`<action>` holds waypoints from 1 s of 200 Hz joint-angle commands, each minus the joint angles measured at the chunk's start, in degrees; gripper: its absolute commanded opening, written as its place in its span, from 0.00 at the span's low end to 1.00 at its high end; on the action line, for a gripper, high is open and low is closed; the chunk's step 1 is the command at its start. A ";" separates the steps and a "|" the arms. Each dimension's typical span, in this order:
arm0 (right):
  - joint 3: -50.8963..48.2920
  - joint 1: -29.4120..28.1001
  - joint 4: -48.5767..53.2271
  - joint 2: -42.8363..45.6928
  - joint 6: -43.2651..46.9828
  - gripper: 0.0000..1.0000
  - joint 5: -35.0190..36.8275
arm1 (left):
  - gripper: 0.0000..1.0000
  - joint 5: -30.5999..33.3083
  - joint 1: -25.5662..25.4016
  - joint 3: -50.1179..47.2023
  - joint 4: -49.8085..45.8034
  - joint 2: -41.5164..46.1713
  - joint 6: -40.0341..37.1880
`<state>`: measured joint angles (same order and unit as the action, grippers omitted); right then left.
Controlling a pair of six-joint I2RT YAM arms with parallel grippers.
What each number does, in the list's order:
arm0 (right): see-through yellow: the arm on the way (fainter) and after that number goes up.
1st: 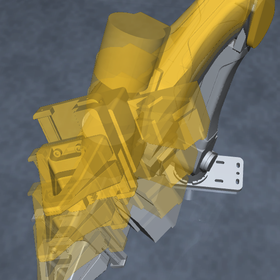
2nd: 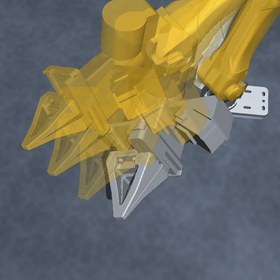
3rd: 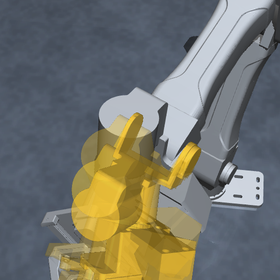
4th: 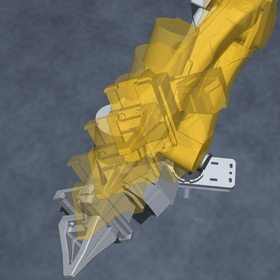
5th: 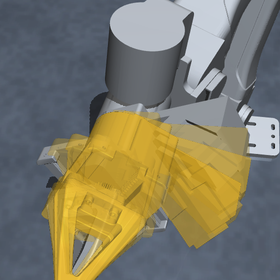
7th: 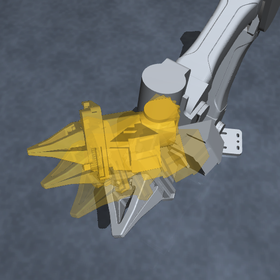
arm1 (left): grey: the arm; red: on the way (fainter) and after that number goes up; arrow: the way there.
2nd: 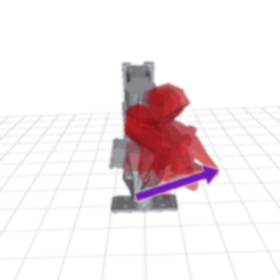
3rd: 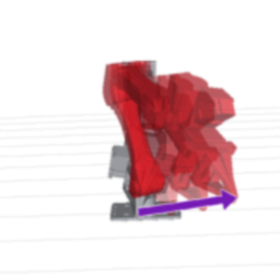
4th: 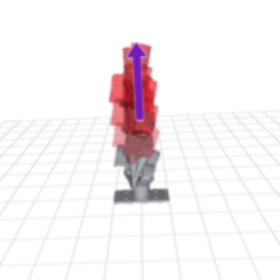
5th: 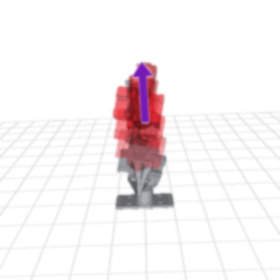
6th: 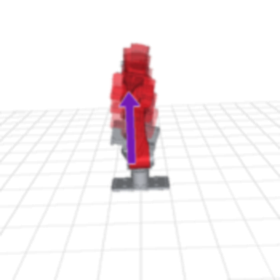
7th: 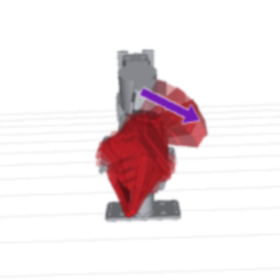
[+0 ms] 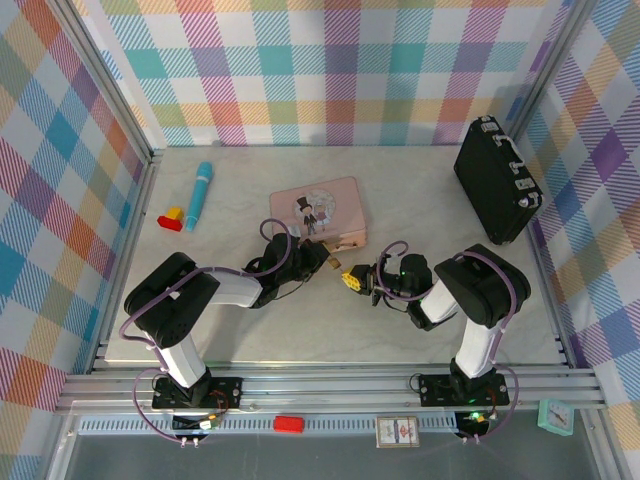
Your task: Unlock the padlock with the key
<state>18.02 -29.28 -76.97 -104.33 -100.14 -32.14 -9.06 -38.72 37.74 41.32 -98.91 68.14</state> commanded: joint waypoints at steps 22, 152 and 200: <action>1.16 -0.43 -3.63 -0.61 -0.74 0.00 0.29 | 0.00 -6.05 -2.01 -1.00 0.92 -0.92 7.05; 3.24 -0.51 -2.44 -0.56 -0.87 0.00 0.07 | 0.00 -5.64 -4.41 -0.30 0.25 0.35 7.71; 5.01 -0.52 -1.74 -0.67 -0.46 0.00 0.66 | 0.00 -3.84 -7.38 1.75 -3.99 1.06 6.38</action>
<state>19.57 -29.32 -75.35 -104.33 -101.19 -32.18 -6.15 -41.17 38.20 40.45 -98.89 69.19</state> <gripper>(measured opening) 0.064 0.063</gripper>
